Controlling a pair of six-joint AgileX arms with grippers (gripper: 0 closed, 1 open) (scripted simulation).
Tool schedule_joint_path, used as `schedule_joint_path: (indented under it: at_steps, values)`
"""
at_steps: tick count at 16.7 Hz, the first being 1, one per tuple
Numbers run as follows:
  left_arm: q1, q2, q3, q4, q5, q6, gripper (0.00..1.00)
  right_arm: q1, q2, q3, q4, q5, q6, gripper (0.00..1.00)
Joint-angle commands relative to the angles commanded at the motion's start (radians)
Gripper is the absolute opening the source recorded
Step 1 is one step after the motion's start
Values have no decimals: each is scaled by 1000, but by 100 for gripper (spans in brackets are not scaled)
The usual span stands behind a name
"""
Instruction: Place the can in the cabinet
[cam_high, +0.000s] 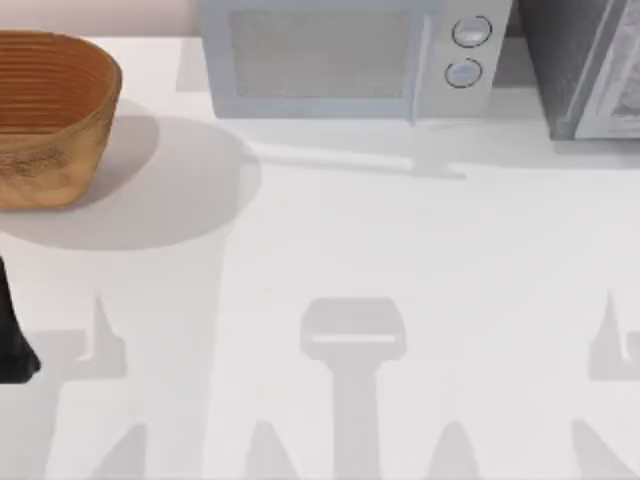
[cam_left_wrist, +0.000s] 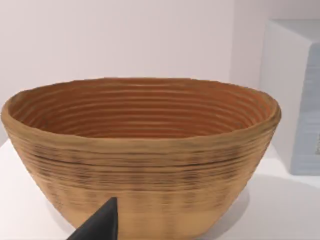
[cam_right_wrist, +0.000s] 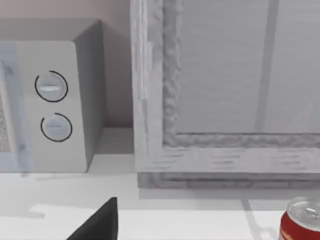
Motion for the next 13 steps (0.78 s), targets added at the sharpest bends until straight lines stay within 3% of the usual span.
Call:
schedule_joint_path:
  at_steps: [3,7,13]
  values:
    - [0,0,0,0,0,0,100,0,0,0,0,0,0,100]
    - [0,0,0,0,0,0,100,122,31,15,44,-18,1,100]
    - [0,0,0,0,0,0,100,573,170,52,189,-68,-2,100]
